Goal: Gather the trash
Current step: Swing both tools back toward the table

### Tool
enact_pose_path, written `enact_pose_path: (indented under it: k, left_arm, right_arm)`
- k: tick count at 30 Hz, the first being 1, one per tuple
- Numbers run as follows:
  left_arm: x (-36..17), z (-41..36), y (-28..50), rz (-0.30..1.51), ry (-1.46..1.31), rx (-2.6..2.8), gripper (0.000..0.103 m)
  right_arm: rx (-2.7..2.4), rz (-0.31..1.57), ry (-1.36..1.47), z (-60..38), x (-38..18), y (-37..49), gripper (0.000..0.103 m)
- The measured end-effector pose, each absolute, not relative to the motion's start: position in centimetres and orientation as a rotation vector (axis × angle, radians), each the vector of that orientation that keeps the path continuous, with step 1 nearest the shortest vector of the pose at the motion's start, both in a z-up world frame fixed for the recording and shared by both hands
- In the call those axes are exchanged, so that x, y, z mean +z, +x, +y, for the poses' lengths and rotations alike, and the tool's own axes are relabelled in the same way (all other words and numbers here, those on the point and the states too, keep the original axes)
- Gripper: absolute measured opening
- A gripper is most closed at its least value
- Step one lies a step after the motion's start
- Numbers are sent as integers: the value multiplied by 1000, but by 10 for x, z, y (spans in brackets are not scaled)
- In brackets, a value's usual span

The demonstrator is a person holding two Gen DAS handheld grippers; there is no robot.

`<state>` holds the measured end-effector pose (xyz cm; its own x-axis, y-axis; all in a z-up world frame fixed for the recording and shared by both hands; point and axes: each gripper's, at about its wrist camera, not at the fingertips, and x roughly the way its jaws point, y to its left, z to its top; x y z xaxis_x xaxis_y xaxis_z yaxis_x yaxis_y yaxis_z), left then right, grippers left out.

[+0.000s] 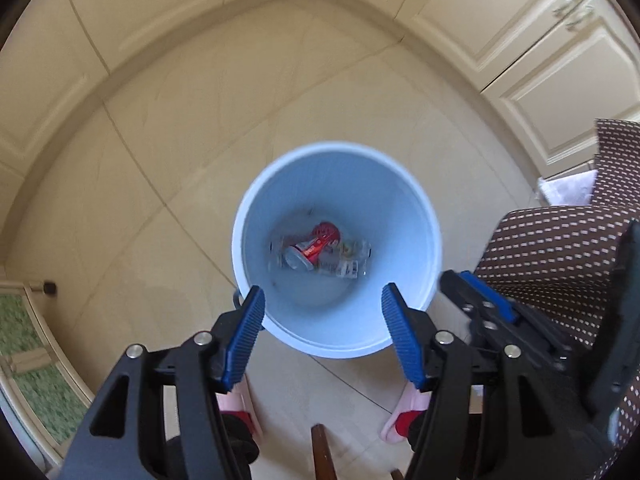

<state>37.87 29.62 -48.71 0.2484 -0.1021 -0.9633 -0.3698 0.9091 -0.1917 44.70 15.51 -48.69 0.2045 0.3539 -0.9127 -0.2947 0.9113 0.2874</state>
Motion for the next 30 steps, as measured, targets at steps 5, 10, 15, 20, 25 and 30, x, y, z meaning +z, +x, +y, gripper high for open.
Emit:
enact_pose_path:
  k: [5, 10, 15, 20, 25, 30]
  left_arm:
    - [-419, 286, 351, 1161, -409, 180, 60]
    - [-335, 260, 317, 990, -350, 160, 60]
    - [-250, 218, 278, 816, -318, 73, 64]
    - [-186, 151, 247, 697, -247, -60, 70]
    - [-147, 77, 233, 651, -163, -208, 73]
    - [-137, 7, 226, 651, -86, -337, 73]
  right_arm:
    - [440, 1117, -6, 141, -404, 417, 21]
    - [440, 925, -28, 111, -308, 375, 31]
    - [383, 705, -46, 65, -216, 319, 53]
    - [275, 533, -19, 3, -146, 261, 58]
    - [166, 461, 35, -74, -108, 228, 59]
    - [38, 443, 85, -151, -97, 200, 60]
